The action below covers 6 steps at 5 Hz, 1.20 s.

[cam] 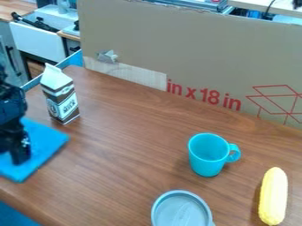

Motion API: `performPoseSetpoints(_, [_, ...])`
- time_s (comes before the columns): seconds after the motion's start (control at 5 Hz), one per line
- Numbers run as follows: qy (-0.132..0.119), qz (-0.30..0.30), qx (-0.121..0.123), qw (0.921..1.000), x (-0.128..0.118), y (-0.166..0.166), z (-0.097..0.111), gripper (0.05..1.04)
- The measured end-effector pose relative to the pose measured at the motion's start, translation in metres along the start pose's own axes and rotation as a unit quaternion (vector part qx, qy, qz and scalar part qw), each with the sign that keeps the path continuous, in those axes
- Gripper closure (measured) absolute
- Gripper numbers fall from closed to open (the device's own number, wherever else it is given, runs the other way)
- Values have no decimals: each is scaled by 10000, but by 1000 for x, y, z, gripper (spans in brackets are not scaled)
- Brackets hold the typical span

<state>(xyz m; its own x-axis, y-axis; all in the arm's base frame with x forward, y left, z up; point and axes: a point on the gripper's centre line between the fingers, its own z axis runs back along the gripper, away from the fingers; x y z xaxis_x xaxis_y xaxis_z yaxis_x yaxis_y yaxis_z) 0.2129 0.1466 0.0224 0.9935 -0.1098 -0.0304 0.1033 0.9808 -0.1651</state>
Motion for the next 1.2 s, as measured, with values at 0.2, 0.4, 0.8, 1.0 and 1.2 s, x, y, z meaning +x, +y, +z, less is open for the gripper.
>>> performPoseSetpoints(0.2, [511,-502,-270,9971,6,-57,-3,83])
performPoseSetpoints(0.4, [886,-857,-114,9923,17,-104,-13,83])
performPoseSetpoints(0.8, [951,-623,-98,9935,42,-150,-28,82])
performPoseSetpoints(1.0, [669,-515,-95,9964,31,-156,-20,83])
performPoseSetpoints(1.2, [-42,-583,-196,9981,24,-165,23,83])
